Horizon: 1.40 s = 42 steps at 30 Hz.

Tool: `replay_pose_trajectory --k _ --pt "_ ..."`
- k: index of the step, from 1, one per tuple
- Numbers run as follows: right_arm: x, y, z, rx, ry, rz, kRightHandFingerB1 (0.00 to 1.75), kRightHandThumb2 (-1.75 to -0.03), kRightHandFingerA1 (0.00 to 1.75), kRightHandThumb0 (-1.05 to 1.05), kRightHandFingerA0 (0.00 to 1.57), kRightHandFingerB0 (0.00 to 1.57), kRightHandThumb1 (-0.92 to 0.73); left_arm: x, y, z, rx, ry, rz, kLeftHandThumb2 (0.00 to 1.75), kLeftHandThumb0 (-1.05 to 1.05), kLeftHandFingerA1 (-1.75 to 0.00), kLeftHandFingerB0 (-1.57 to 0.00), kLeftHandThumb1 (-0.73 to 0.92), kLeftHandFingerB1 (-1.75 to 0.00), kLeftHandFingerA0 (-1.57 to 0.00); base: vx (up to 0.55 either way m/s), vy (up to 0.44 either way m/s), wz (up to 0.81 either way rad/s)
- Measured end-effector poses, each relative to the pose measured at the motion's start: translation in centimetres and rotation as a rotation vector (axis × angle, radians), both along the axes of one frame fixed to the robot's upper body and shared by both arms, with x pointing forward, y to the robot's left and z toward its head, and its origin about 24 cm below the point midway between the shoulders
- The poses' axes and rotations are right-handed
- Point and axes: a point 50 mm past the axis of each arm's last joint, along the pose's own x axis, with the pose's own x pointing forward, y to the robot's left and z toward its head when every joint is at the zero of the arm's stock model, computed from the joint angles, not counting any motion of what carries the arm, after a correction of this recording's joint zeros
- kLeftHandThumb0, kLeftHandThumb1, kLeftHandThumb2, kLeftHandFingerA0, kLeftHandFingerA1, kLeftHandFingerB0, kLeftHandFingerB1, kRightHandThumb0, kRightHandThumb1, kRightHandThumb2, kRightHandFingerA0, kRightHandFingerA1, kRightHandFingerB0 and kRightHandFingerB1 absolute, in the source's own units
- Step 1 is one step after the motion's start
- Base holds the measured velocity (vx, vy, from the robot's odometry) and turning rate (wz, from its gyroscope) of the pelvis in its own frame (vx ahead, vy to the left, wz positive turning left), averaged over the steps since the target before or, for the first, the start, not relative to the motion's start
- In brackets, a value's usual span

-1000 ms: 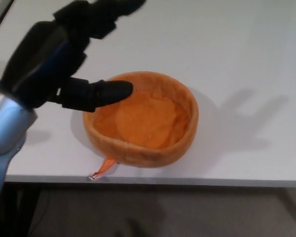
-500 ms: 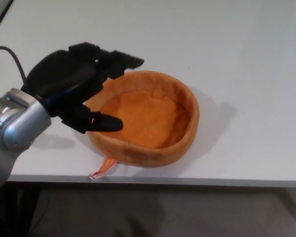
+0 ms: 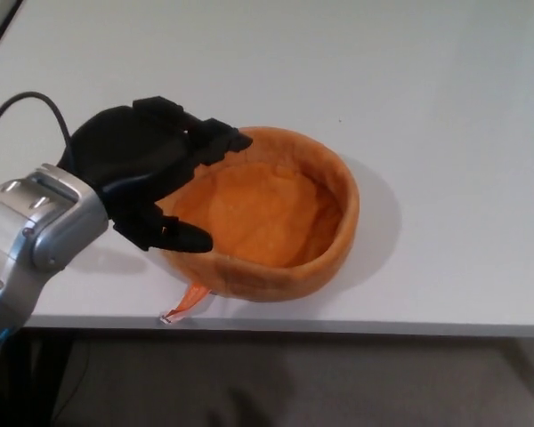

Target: A soft plate is kept in the center of the table close to the robot and the robot uses its left hand to pick up the plate, turns it upside down and places it back on the table

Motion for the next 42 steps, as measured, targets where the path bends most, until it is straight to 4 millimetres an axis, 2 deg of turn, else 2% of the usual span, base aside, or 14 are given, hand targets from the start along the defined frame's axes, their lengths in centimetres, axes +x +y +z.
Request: replay_pose_trajectory --k 2,4,5,6,22,23,25,27,28,29,30,31,32,42 --pt "0.0 0.0 0.1 -0.003 0.000 0.002 0.32 -0.68 0.41 -0.78 0.47 0.32 -0.89 0.0 0.0 -0.2 0.014 0.001 0.003 0.64 -1.01 -0.32 -0.25 0.76 -0.29 -0.29 0.00 0.000 0.00" --pt "0.0 0.0 0.1 -0.003 0.002 0.002 0.32 -0.68 0.41 -0.78 0.47 0.32 -0.89 0.1 -0.1 -0.4 0.029 0.003 0.004 0.65 -1.00 -0.32 -0.25 0.76 -0.29 -0.30 0.00 0.000 0.00" --pt "-0.1 0.0 0.1 -0.003 0.003 0.002 0.32 -0.68 0.42 -0.78 0.46 0.30 -0.90 0.1 -0.1 -0.6 0.037 0.005 0.004 0.98 -1.00 -0.42 -0.22 0.60 -0.39 -0.24 0.00 0.000 0.00" --pt "-0.1 0.0 0.0 -0.003 0.004 0.002 0.32 -0.68 0.42 -0.78 0.46 0.31 -0.89 0.1 -0.2 -0.7 0.045 0.005 0.004 0.65 -1.01 -0.32 -0.26 0.77 -0.29 -0.29 0.00 0.000 0.00" --pt "-0.2 -0.1 0.0 -0.005 0.012 0.011 0.32 -0.68 0.42 -0.78 0.49 0.32 -0.90 0.1 -1.5 -3.9 0.206 0.062 -0.026 0.65 -1.00 -0.33 -0.26 0.78 -0.29 -0.29 0.00 0.000 0.00" --pt "-0.2 -0.1 0.1 -0.005 0.012 0.012 0.31 -0.68 0.41 -0.78 0.48 0.31 -0.90 0.1 -1.7 -4.1 0.209 0.064 -0.032 0.99 -0.99 -0.42 -0.23 0.61 -0.39 -0.25 0.00 0.000 0.00" --pt "-0.1 -0.1 0.1 -0.006 0.011 0.013 0.31 -0.68 0.41 -0.78 0.49 0.32 -0.90 0.0 -2.1 -4.3 0.217 0.065 -0.043 0.99 -1.00 -0.42 -0.23 0.61 -0.39 -0.25 0.00 0.000 0.00" --pt "-0.2 -0.1 0.1 -0.006 0.012 0.013 0.32 -0.68 0.42 -0.76 0.49 0.32 -0.90 0.0 -2.3 -4.5 0.221 0.066 -0.049 0.65 -1.01 -0.33 -0.26 0.78 -0.29 -0.30 0.00 0.000 0.00" --pt "-0.2 -0.1 0.1 -0.006 0.012 0.012 0.33 -0.68 0.43 -0.77 0.49 0.32 -0.90 0.0 -2.4 -4.6 0.220 0.068 -0.050 1.00 -1.00 -0.42 -0.20 0.61 -0.39 -0.23 0.00 0.000 0.00" --pt "-0.2 -0.1 0.1 -0.005 0.013 0.013 0.33 -0.68 0.43 -0.77 0.49 0.32 -0.90 0.0 -2.5 -4.7 0.221 0.072 -0.052 0.65 -1.01 -0.34 -0.24 0.79 -0.28 -0.29 0.00 0.000 0.00" --pt "-0.2 -0.1 0.1 -0.005 0.012 0.013 0.32 -0.68 0.42 -0.78 0.48 0.31 -0.90 0.0 -2.6 -4.8 0.221 0.074 -0.053 1.00 -1.00 -0.43 -0.22 0.61 -0.39 -0.25 0.00 0.000 0.00" --pt "-0.2 -0.1 0.1 -0.005 0.012 0.014 0.32 -0.68 0.42 -0.78 0.48 0.31 -0.90 0.0 -2.6 -4.9 0.223 0.077 -0.054 1.00 -1.00 -0.43 -0.22 0.61 -0.39 -0.25 0.00 0.000 0.00" --pt "-0.2 -0.1 0.1 -0.006 0.012 0.014 0.32 -0.68 0.41 -0.77 0.49 0.32 -0.90 0.0 -2.7 -5.1 0.224 0.082 -0.055 0.66 -1.02 -0.35 -0.25 0.78 -0.28 -0.30 0.00 0.000 0.00" --pt "-0.2 -0.2 0.1 -0.008 0.014 0.016 0.31 -0.68 0.40 -0.79 0.48 0.30 -0.89 -0.1 -3.3 -6.5 0.253 0.116 -0.065 0.65 -1.00 -0.33 -0.30 0.79 -0.30 -0.30 0.00 0.000 0.00"
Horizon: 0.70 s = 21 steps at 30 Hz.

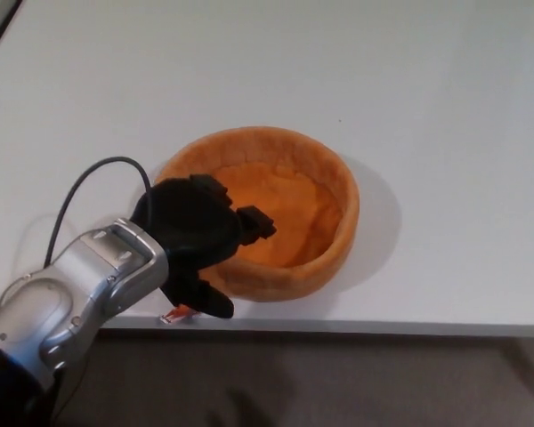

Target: A soft plate is kept in the center of the table close to the robot and the robot uses its left hand to pick up the plate, turns it upside down and places it back on the table

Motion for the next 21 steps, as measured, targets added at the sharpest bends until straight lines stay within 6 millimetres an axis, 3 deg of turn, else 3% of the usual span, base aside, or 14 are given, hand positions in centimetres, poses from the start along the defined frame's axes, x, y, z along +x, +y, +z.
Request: replay_pose_trajectory --k 9,10,11,12,13,14,15,16,17,18,20,21 --pt "0.0 0.0 0.0 0.001 0.002 0.001 0.32 -0.68 0.41 -0.79 0.49 0.31 -0.89 0.0 -0.2 -1.6 0.036 0.028 0.007 0.65 -0.99 -0.34 -0.32 0.80 -0.32 -0.32 0.00 0.000 0.00" --pt "0.0 0.0 0.0 0.001 0.003 0.001 0.33 -0.68 0.42 -0.79 0.48 0.30 -0.89 0.0 -0.2 -1.7 0.038 0.029 0.008 1.10 -1.03 -0.45 -0.25 0.67 -0.40 -0.33 0.00 0.000 0.00" --pt "0.0 0.0 0.0 0.001 0.003 0.001 0.33 -0.68 0.42 -0.79 0.48 0.30 -0.89 0.0 -0.2 -1.9 0.041 0.032 0.011 1.10 -1.03 -0.45 -0.25 0.67 -0.40 -0.33 0.00 0.000 0.00" --pt "0.0 0.0 0.0 0.001 0.002 0.001 0.33 -0.68 0.42 -0.79 0.49 0.31 -0.89 0.0 -0.2 -2.0 0.042 0.033 0.013 0.68 -0.99 -0.35 -0.36 0.79 -0.32 -0.38 0.00 0.000 0.00" --pt "0.0 0.0 0.0 0.001 0.002 0.001 0.33 -0.68 0.43 -0.79 0.48 0.30 -0.89 0.0 -0.2 -2.0 0.042 0.033 0.013 0.65 -0.96 -0.37 -0.44 0.80 -0.34 -0.46 0.00 0.000 0.00" --pt "0.0 0.0 0.0 0.001 0.002 0.001 0.33 -0.68 0.42 -0.79 0.48 0.30 -0.89 0.1 -0.2 -2.0 0.043 0.032 0.013 1.06 -0.93 -0.64 -0.64 0.61 -0.53 -0.65 0.00 0.000 0.00" --pt "0.0 0.0 0.0 0.001 0.002 0.001 0.33 -0.68 0.42 -0.79 0.48 0.30 -0.89 0.1 -0.2 -2.0 0.043 0.031 0.013 1.06 -0.93 -0.64 -0.64 0.61 -0.53 -0.65 0.00 0.000 0.00" --pt "0.0 0.0 0.0 0.001 0.002 0.001 0.32 -0.68 0.42 -0.78 0.47 0.30 -0.89 0.1 -0.2 -2.1 0.041 0.023 0.011 0.66 -0.95 -0.87 -0.80 0.81 -0.58 -0.74 0.00 0.000 0.00" --pt "0.0 0.0 0.0 0.001 0.002 0.002 0.32 -0.68 0.42 -0.78 0.47 0.30 -0.89 0.1 -0.2 -2.1 0.041 0.016 0.009 0.66 -0.95 -0.87 -0.80 0.81 -0.58 -0.74 0.00 0.000 0.00" --pt "0.0 0.0 0.0 0.002 0.003 0.002 0.32 -0.68 0.42 -0.78 0.48 0.30 -0.89 0.1 -0.2 -2.2 0.039 0.007 0.006 0.62 -0.79 -1.55 -0.79 0.72 -1.25 -0.79 0.00 0.000 0.00" --pt "0.0 0.0 0.0 0.002 0.003 0.003 0.32 -0.68 0.42 -0.78 0.48 0.30 -0.89 0.1 -0.3 -2.3 0.032 -0.010 -0.001 0.61 -0.72 -1.55 -0.82 0.69 -1.25 -0.88 0.00 0.000 0.00" --pt "0.0 0.0 0.0 0.002 0.003 0.003 0.32 -0.67 0.42 -0.78 0.49 0.32 -0.89 0.1 -0.4 -2.4 0.027 -0.017 -0.003 0.85 -0.69 -1.36 -0.92 0.52 -1.07 -1.03 0.00 0.000 0.00"
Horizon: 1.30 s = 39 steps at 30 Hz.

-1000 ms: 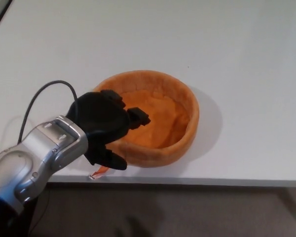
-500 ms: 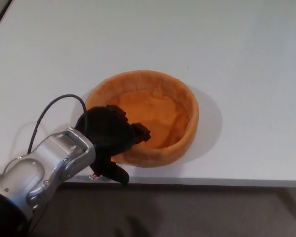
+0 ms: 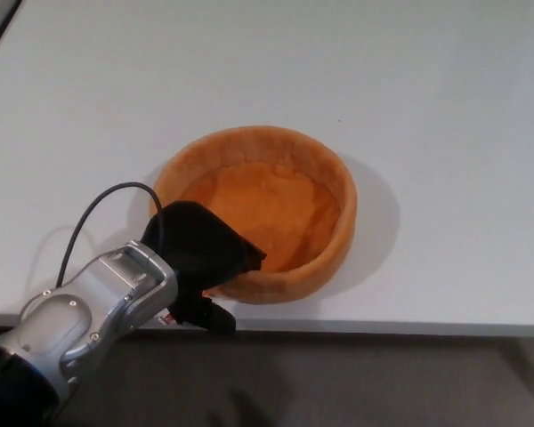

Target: A soft plate is kept in the center of the table close to the robot and the robot uses its left hand to pick up the plate, turns it upside down and places it back on the table

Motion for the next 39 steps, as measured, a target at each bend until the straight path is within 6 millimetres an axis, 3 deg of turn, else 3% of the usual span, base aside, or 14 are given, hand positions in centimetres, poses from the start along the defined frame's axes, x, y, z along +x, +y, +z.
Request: replay_pose_trajectory --k 10,11,12,16,17,24,25,26,28,29,36,37,38,39 --pt "0.0 0.0 0.0 0.002 0.003 0.004 0.32 -0.68 0.41 -0.78 0.48 0.30 -0.89 0.0 -0.7 -0.5 0.002 -0.074 -0.047 0.86 -0.38 -1.36 -0.92 0.39 -1.14 -1.22 0.00 0.000 0.00" --pt "0.0 0.0 0.0 0.002 0.004 0.005 0.32 -0.68 0.41 -0.78 0.48 0.30 -0.89 0.0 -0.7 -0.5 0.005 -0.081 -0.052 0.61 -0.36 -1.66 -0.81 0.56 -1.35 -0.93 0.00 0.000 0.00" --pt "0.0 0.0 0.0 0.002 0.004 0.006 0.32 -0.68 0.41 -0.78 0.48 0.30 -0.89 0.1 -0.8 -0.5 0.009 -0.087 -0.056 0.61 -0.36 -1.68 -0.79 0.56 -1.40 -0.93 0.00 0.000 0.00" --pt "-0.1 0.0 0.0 0.003 0.005 0.008 0.32 -0.68 0.41 -0.78 0.48 0.30 -0.89 0.1 -0.8 -0.3 0.010 -0.107 -0.069 0.61 -0.37 -1.66 -0.78 0.57 -1.36 -0.93 0.00 0.000 0.00" --pt "-0.1 0.0 0.0 0.003 0.005 0.008 0.31 -0.68 0.40 -0.78 0.49 0.30 -0.89 0.2 -0.8 -0.3 0.013 -0.111 -0.073 0.87 -0.39 -1.36 -0.88 0.41 -1.13 -1.21 0.00 0.000 0.00" --pt "0.0 0.1 0.0 0.004 0.003 0.010 0.32 -0.68 0.41 -0.78 0.49 0.30 -0.89 0.3 -0.7 0.0 0.007 -0.121 -0.077 0.84 -0.43 -1.40 -0.97 0.40 -1.24 -1.21 0.00 0.000 0.00" --pt "0.1 0.1 0.0 0.004 0.003 0.011 0.32 -0.68 0.41 -0.78 0.49 0.30 -0.89 0.3 -0.8 0.1 -0.005 -0.119 -0.076 0.84 -0.42 -1.40 -0.99 0.40 -1.25 -1.21 0.00 0.000 0.00" --pt "0.1 0.1 0.0 0.004 0.003 0.011 0.32 -0.68 0.41 -0.78 0.49 0.30 -0.89 0.3 -0.8 0.1 -0.014 -0.117 -0.076 0.58 -0.39 -1.75 -0.77 0.61 -1.58 -0.91 0.00 0.000 0.00" --pt "0.1 0.0 0.0 0.005 0.004 0.011 0.32 -0.68 0.41 -0.78 0.49 0.30 -0.89 0.3 -0.9 0.2 -0.038 -0.109 -0.081 0.58 -0.39 -1.75 -0.78 0.60 -1.60 -0.92 0.00 0.000 0.00" --pt "0.0 0.0 0.0 0.006 0.005 0.011 0.31 -0.68 0.40 -0.78 0.48 0.29 -0.89 0.2 -1.0 0.2 -0.048 -0.103 -0.087 0.86 -0.45 -1.41 -1.02 0.40 -1.28 -1.21 0.00 0.000 0.00" --pt "0.0 0.0 -0.1 0.006 0.007 0.010 0.32 -0.68 0.42 -0.78 0.50 0.30 -0.90 -0.4 -2.1 0.9 -0.106 -0.096 -0.150 0.84 -0.43 -1.41 -1.03 0.39 -1.29 -1.22 0.00 0.000 0.00" --pt "0.0 0.0 -0.1 0.006 0.007 0.010 0.32 -0.68 0.42 -0.78 0.49 0.30 -0.90 -0.6 -2.4 1.1 -0.121 -0.095 -0.165 0.61 -0.45 -1.75 -0.70 0.66 -1.75 -0.91 0.00 0.000 0.00" --pt "0.0 0.0 -0.1 0.006 0.007 0.011 0.32 -0.68 0.42 -0.78 0.49 0.30 -0.90 -0.7 -2.7 1.3 -0.135 -0.093 -0.180 0.61 -0.45 -1.75 -0.70 0.66 -1.75 -0.91 0.00 0.000 0.00" --pt "0.0 0.0 -0.1 0.006 0.007 0.010 0.32 -0.68 0.42 -0.79 0.50 0.31 -0.89 -0.8 -2.8 1.4 -0.142 -0.091 -0.189 0.86 -0.43 -1.41 -1.04 0.41 -1.31 -1.21 0.00 0.000 0.00"
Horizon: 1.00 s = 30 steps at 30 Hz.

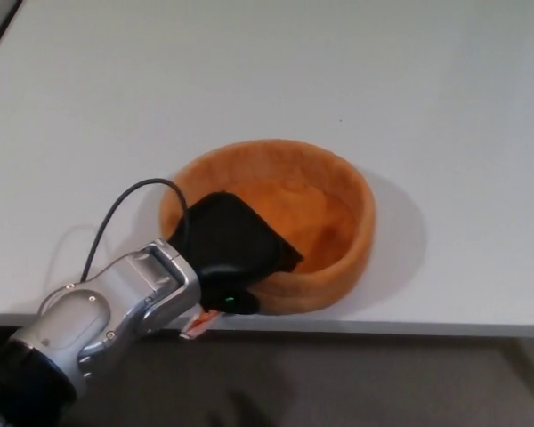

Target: A soft plate is kept in the center of the table close to the robot and the robot uses its left hand to pick up the plate, turns it upside down and places it back on the table

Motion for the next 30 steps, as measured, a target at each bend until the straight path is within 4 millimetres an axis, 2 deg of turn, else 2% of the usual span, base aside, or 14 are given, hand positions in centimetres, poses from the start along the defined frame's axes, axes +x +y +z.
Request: replay_pose_trajectory --k 1,2,6,13,15,19,22,25,26,27,28,30 --pt "0.0 0.0 0.0 0.000 0.001 0.000 0.32 -0.68 0.42 -0.79 0.50 0.31 -0.89 -0.1 -0.2 0.2 -0.011 0.003 -0.014 0.86 -0.43 -1.41 -1.04 0.41 -1.31 -1.21 0.00 0.000 0.00" --pt "0.0 0.0 0.0 0.000 0.002 -0.001 0.32 -0.68 0.42 -0.78 0.49 0.31 -0.90 -0.3 -0.6 0.5 -0.024 0.010 -0.029 0.58 -0.35 -1.75 -0.77 0.59 -1.65 -0.92 0.00 0.000 0.00" --pt "0.0 0.0 0.0 0.001 0.002 -0.002 0.33 -0.67 0.43 -0.78 0.49 0.31 -0.89 -1.0 -2.3 1.5 -0.099 0.044 -0.094 0.59 -0.33 -1.75 -0.74 0.58 -1.73 -0.93 0.00 0.000 0.00" --pt "0.0 0.0 -0.1 0.002 0.003 -0.003 0.33 -0.68 0.43 -0.78 0.49 0.31 -0.89 -2.2 -4.5 2.9 -0.198 0.087 -0.194 0.60 -0.29 -1.75 -0.77 0.54 -1.75 -0.93 0.00 0.000 0.00" --pt "0.0 0.0 -0.1 0.002 0.002 -0.002 0.33 -0.67 0.43 -0.79 0.50 0.32 -0.88 -2.4 -4.9 3.2 -0.226 0.100 -0.210 0.68 -0.24 -1.75 -0.77 0.49 -1.75 -0.95 0.00 0.000 0.00" --pt "0.0 0.0 -0.1 0.002 0.001 -0.002 0.33 -0.67 0.43 -0.79 0.50 0.31 -0.89 -3.2 -6.1 3.9 -0.325 0.159 -0.247 0.70 -0.19 -1.75 -0.79 0.47 -1.75 -0.96 0.00 0.000 0.00" --pt "0.0 0.0 0.0 0.002 0.001 -0.001 0.33 -0.68 0.43 -0.80 0.48 0.29 -0.90 -3.5 -6.8 4.3 -0.390 0.205 -0.262 0.71 -0.24 -1.75 -0.81 0.51 -1.75 -0.96 0.00 0.000 0.00" --pt "0.1 0.0 0.0 0.002 0.000 0.000 0.34 -0.67 0.44 -0.80 0.47 0.30 -0.89 -3.6 -7.2 4.7 -0.443 0.241 -0.265 0.79 -0.26 -1.75 -0.81 0.44 -1.75 -1.02 0.00 0.000 0.00" --pt "0.1 0.0 0.0 0.002 0.000 0.000 0.33 -0.68 0.42 -0.81 0.46 0.29 -0.89 -3.6 -7.3 5.0 -0.467 0.256 -0.266 0.93 -0.36 -1.48 -1.11 0.37 -1.38 -1.30 0.00 0.000 0.00" --pt "0.1 0.0 0.0 0.002 0.000 0.001 0.33 -0.68 0.42 -0.81 0.46 0.29 -0.89 -3.6 -7.5 5.2 -0.491 0.269 -0.269 0.93 -0.36 -1.48 -1.11 0.37 -1.38 -1.30 0.00 0.000 0.00" --pt "0.1 0.0 0.0 0.002 0.000 0.001 0.32 -0.68 0.41 -0.81 0.46 0.28 -0.90 -3.6 -7.6 5.4 -0.508 0.279 -0.270 0.83 -0.29 -1.75 -0.81 0.43 -1.75 -1.01 0.00 0.000 0.00" --pt "0.1 0.0 0.0 0.001 0.000 0.001 0.31 -0.68 0.41 -0.79 0.46 0.28 -0.90 -3.6 -7.8 5.8 -0.554 0.307 -0.272 0.80 -0.30 -1.75 -0.80 0.44 -1.75 -1.01 0.00 0.000 0.00"
